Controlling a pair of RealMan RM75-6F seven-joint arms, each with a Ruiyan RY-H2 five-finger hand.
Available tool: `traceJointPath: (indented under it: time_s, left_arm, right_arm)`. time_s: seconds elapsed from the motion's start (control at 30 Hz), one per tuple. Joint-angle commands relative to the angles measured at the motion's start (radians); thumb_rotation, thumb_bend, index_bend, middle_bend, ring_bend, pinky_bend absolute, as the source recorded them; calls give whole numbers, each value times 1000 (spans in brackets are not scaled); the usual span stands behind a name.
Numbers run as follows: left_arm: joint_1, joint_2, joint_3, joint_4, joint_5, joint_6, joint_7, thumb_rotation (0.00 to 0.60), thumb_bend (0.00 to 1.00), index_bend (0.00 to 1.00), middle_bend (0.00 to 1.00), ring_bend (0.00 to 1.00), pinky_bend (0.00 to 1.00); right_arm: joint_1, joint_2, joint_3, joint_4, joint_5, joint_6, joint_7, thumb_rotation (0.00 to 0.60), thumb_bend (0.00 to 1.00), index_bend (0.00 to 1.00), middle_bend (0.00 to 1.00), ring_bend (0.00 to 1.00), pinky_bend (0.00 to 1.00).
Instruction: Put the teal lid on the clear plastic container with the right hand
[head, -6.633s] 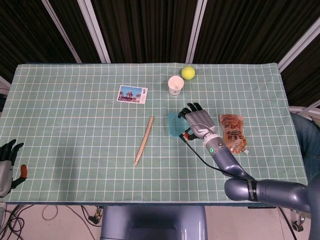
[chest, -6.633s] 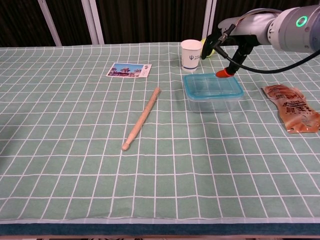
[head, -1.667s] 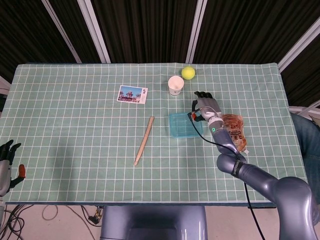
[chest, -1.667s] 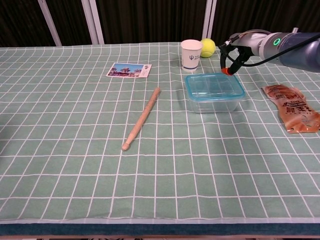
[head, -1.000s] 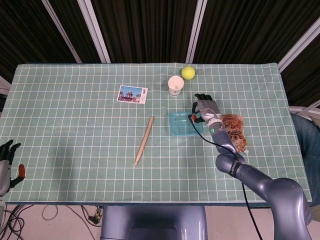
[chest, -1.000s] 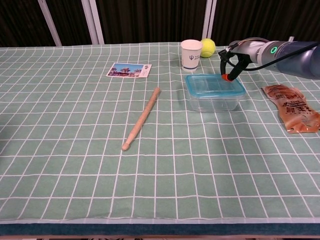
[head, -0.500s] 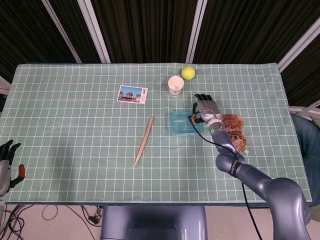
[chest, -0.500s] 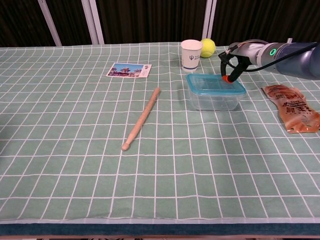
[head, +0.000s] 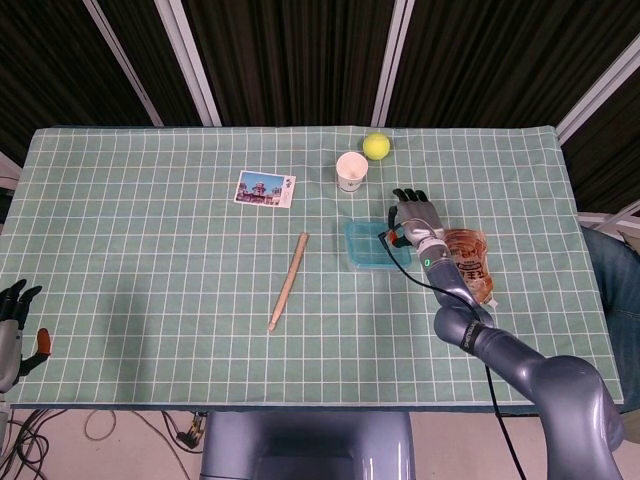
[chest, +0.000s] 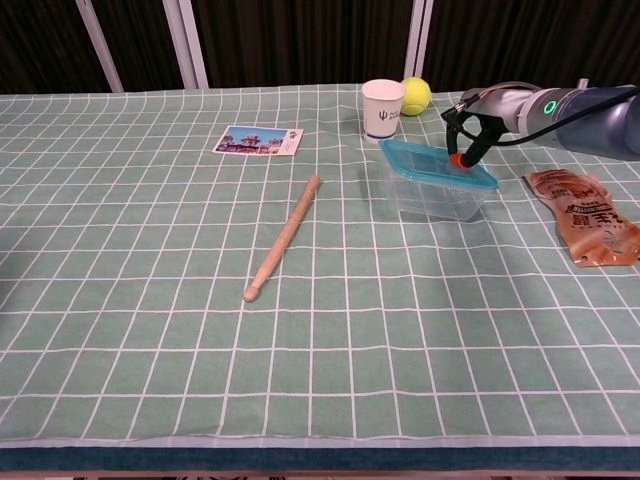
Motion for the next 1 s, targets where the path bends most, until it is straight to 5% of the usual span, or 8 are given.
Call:
traceJointPath:
  time_s: [0.03,1.0]
  left_arm:
    - [1,0,0,-1,3,3,-2,600,568,114,0,0,0]
    - [2,2,1,-1,8,4,-8,600,568,115,0,0,0]
  right_arm:
    - [-2,1,-1,-3,2,3,-2,600,472,661,108,0,0]
    - [-21,-18,-15,-23,-15,36,-11,600,472,664,108,0,0]
